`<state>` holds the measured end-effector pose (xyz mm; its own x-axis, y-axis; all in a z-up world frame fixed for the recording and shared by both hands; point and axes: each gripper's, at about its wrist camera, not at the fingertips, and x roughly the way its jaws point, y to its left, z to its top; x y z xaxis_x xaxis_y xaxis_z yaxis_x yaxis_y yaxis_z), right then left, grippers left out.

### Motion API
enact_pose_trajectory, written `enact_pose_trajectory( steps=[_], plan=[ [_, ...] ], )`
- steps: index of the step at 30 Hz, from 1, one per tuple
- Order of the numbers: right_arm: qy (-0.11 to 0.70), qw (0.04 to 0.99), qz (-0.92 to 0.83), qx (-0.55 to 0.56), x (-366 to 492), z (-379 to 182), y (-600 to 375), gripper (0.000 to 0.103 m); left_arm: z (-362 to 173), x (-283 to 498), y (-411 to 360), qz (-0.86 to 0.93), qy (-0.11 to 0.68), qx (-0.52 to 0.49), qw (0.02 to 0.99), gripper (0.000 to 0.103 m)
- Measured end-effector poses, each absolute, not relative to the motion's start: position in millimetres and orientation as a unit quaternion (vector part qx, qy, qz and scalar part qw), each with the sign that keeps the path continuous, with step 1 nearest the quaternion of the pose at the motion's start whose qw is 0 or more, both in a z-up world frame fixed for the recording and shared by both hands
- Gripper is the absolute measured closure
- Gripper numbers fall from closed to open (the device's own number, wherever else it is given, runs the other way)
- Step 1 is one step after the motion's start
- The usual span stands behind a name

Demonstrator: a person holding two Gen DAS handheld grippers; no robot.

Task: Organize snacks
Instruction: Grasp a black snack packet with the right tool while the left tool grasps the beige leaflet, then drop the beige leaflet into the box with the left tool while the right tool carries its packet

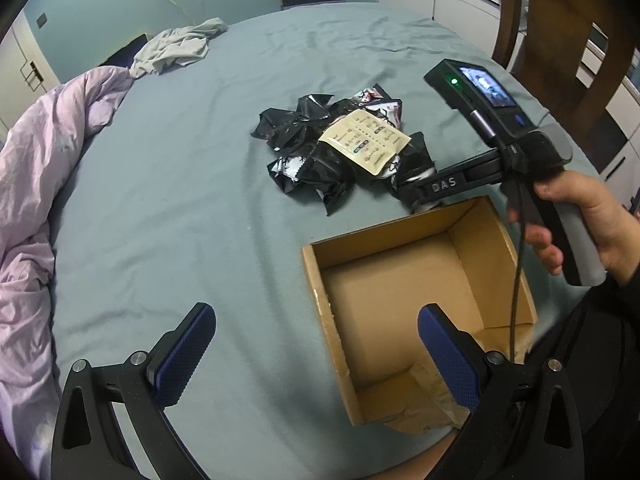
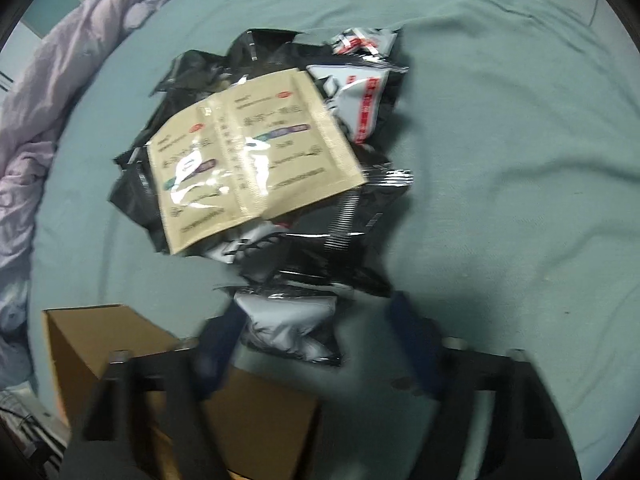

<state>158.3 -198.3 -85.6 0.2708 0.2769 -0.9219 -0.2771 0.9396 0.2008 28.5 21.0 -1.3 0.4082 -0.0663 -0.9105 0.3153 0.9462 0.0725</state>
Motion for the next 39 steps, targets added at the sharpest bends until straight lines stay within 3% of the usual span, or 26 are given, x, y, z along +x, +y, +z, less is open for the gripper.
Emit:
enact_pose_trajectory(
  steps=[2, 5, 17, 24, 30, 39],
  plan=[
    [0.574, 0.803, 0.162, 0.007, 158, -83, -205, 0.067, -3, 29, 21, -0.11, 0.53, 0.121, 0.832, 0.0],
    [0.553, 0.815, 0.168, 0.038, 152, -71, -220, 0.072, -2, 30, 23, -0.102, 0.523, 0.122, 0.837, 0.0],
    [0.414, 0.882, 0.185, 0.126, 29, 3, -263, 0.072, 7, 42, 15, -0.124, 0.51, 0.118, 0.843, 0.0],
    [0.421, 0.872, 0.181, 0.174, -26, -6, -277, 0.072, 3, 76, -34, -0.16, 0.498, 0.183, 0.833, 0.0],
    [0.444, 0.87, 0.17, 0.131, -13, -13, -257, 0.072, -24, 148, -65, -0.171, 0.53, 0.176, 0.812, 0.0],
    [0.477, 0.847, 0.17, 0.163, 12, -27, -256, 0.072, -74, 205, -111, -0.173, 0.551, 0.272, 0.77, 0.0]
  ],
)
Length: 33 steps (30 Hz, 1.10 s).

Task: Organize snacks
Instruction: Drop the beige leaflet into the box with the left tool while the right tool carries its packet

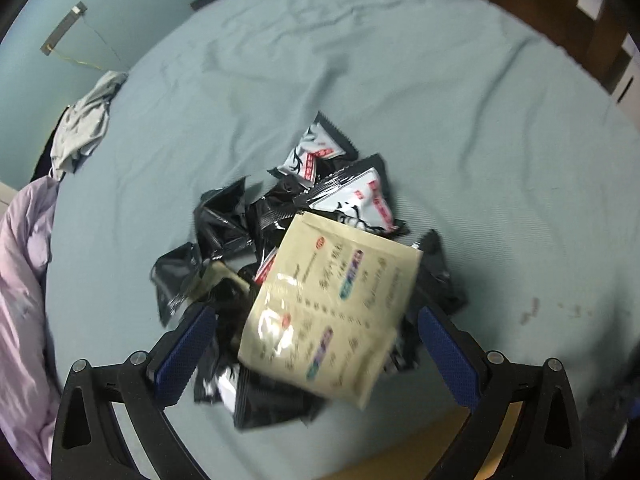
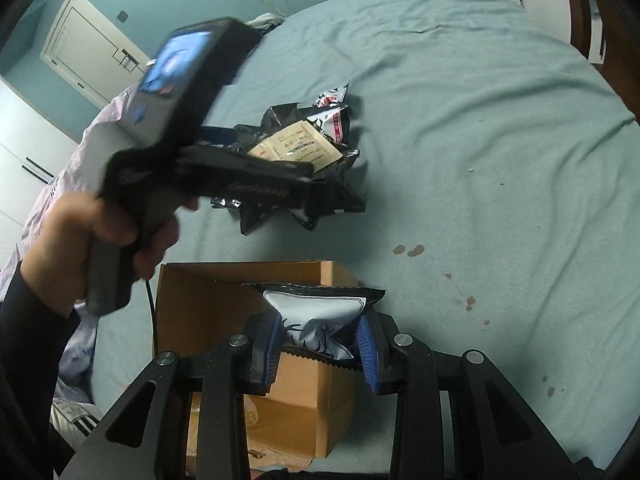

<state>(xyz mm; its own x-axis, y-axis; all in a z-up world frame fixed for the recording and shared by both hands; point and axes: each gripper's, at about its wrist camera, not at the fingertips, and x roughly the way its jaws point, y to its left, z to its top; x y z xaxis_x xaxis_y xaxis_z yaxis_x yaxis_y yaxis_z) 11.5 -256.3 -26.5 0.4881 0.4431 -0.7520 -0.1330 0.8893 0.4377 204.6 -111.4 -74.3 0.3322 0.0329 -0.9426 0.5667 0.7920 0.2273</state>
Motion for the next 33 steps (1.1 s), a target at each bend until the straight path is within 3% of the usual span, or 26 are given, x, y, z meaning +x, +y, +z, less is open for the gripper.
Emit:
enact_pose_trajectory(
  steps=[3, 5, 6, 8, 9, 12, 27, 33],
  plan=[
    [0.476, 0.848, 0.172, 0.16, 14, -25, -255, 0.072, -81, 212, -113, -0.164, 0.549, 0.274, 0.772, 0.0],
    [0.471, 0.847, 0.181, 0.165, 14, -23, -256, 0.072, -85, 217, -112, -0.153, 0.555, 0.271, 0.772, 0.015],
    [0.471, 0.848, 0.181, 0.165, 15, -24, -257, 0.072, -87, 218, -112, -0.148, 0.561, 0.271, 0.768, 0.032],
    [0.469, 0.85, 0.176, 0.164, 14, -24, -258, 0.072, -90, 218, -111, -0.144, 0.567, 0.263, 0.767, 0.036],
    [0.467, 0.852, 0.172, 0.165, 14, -25, -259, 0.072, -89, 218, -110, -0.146, 0.567, 0.258, 0.769, 0.044],
    [0.461, 0.855, 0.17, 0.166, 12, -25, -259, 0.072, -80, 211, -102, -0.132, 0.562, 0.241, 0.78, 0.098],
    [0.454, 0.865, 0.15, 0.154, 6, -22, -251, 0.072, 53, 134, -5, -0.136, 0.511, 0.05, 0.847, 0.099],
    [0.459, 0.862, 0.149, 0.155, 7, -23, -251, 0.072, 68, 88, 13, -0.173, 0.502, 0.028, 0.847, 0.099]
  ],
)
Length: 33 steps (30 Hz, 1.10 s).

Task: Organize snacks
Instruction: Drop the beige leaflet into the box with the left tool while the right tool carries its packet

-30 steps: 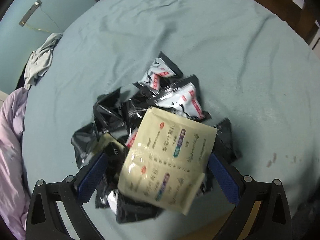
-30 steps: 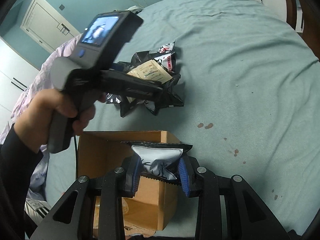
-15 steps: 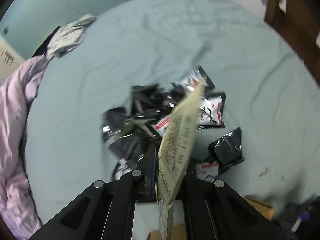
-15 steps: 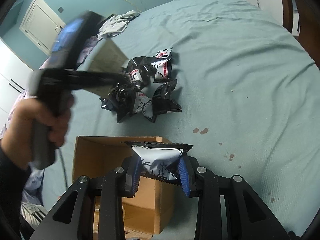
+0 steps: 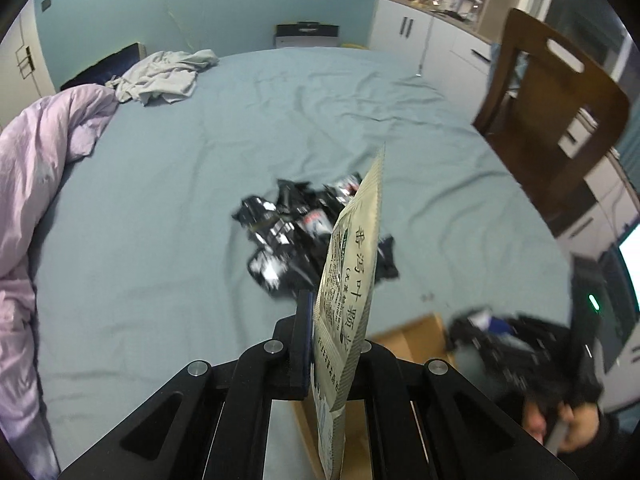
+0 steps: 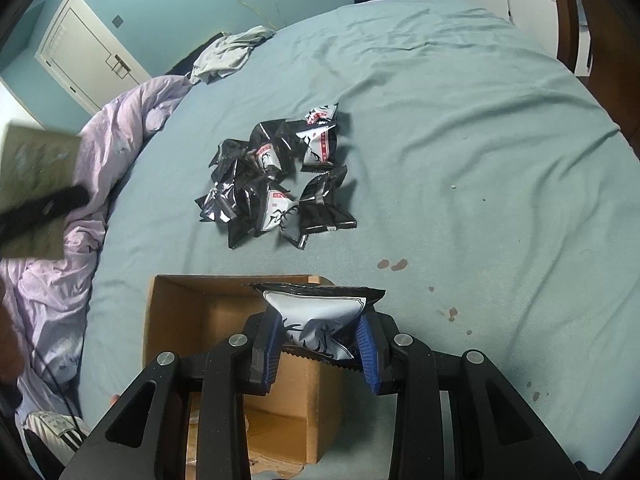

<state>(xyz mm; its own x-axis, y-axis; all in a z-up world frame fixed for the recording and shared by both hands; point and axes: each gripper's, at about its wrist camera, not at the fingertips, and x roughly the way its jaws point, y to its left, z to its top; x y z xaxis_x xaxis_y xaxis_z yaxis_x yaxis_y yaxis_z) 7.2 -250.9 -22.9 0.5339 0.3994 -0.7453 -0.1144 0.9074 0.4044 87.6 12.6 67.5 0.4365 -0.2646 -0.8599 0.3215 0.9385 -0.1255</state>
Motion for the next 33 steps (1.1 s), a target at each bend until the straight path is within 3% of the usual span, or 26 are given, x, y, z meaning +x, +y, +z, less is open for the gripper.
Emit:
enact_pose_trajectory(
  steps=[7, 18, 20, 22, 24, 30, 33],
  plan=[
    [0.461, 0.866, 0.152, 0.122, 6, -20, -239, 0.072, 30, 44, -4, -0.222, 0.533, 0.031, 0.816, 0.099],
    [0.473, 0.863, 0.15, 0.096, 11, -24, -229, 0.072, -65, 56, -28, -0.198, 0.617, 0.068, 0.759, 0.097],
    [0.474, 0.862, 0.151, 0.098, 12, -24, -230, 0.072, -70, 55, -29, -0.191, 0.619, 0.084, 0.757, 0.088],
    [0.474, 0.862, 0.153, 0.098, 12, -24, -230, 0.072, -66, 55, -30, -0.191, 0.61, 0.088, 0.764, 0.057],
    [0.473, 0.862, 0.152, 0.094, 12, -24, -229, 0.072, -55, 54, -29, -0.195, 0.595, 0.079, 0.776, 0.044],
    [0.47, 0.863, 0.158, 0.093, 9, -23, -228, 0.072, -10, 58, -2, -0.169, 0.541, 0.053, 0.822, 0.021],
    [0.469, 0.864, 0.165, 0.083, 8, -23, -223, 0.072, 1, 58, 11, -0.117, 0.513, 0.084, 0.847, 0.02]
  ],
)
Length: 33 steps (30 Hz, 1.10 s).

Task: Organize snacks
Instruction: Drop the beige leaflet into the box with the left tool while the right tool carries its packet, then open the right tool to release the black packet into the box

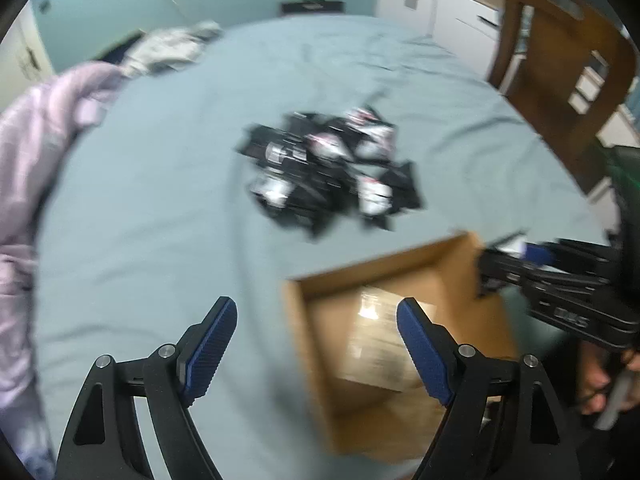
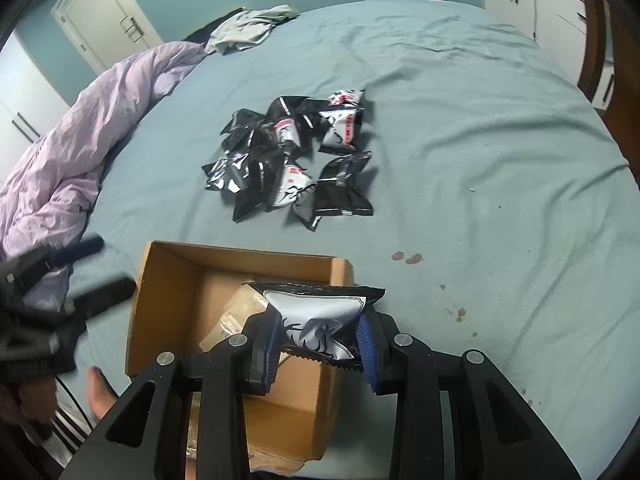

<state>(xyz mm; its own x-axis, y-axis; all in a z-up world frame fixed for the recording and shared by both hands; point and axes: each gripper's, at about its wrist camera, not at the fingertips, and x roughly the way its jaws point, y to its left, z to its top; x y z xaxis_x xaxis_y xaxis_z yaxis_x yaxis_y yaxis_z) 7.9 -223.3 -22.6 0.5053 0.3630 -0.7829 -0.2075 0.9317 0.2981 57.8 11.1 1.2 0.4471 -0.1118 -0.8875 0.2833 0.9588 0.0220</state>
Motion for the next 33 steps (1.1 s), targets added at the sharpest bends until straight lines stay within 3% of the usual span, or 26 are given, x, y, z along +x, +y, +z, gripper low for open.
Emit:
enact_pose_trajectory(
  steps=[16, 19, 21, 24, 33],
  plan=[
    [0.464, 0.866, 0.178, 0.049, 8, -26, -203, 0.07, -15, 56, 17, -0.07, 0.521, 0.128, 0.841, 0.02],
    [0.46, 0.864, 0.179, 0.096, 9, -26, -214, 0.06, -15, 56, 17, -0.068, 0.522, 0.129, 0.841, 0.02],
    [0.449, 0.866, 0.178, 0.129, 7, -25, -223, 0.037, -15, 55, 17, -0.066, 0.522, 0.13, 0.841, 0.02],
    [0.436, 0.87, 0.174, 0.154, 1, -23, -231, 0.021, -15, 55, 17, -0.066, 0.522, 0.129, 0.841, 0.02],
    [0.428, 0.872, 0.151, 0.184, -9, -16, -250, 0.021, -14, 51, 14, -0.066, 0.516, 0.135, 0.843, 0.02]
  ],
)
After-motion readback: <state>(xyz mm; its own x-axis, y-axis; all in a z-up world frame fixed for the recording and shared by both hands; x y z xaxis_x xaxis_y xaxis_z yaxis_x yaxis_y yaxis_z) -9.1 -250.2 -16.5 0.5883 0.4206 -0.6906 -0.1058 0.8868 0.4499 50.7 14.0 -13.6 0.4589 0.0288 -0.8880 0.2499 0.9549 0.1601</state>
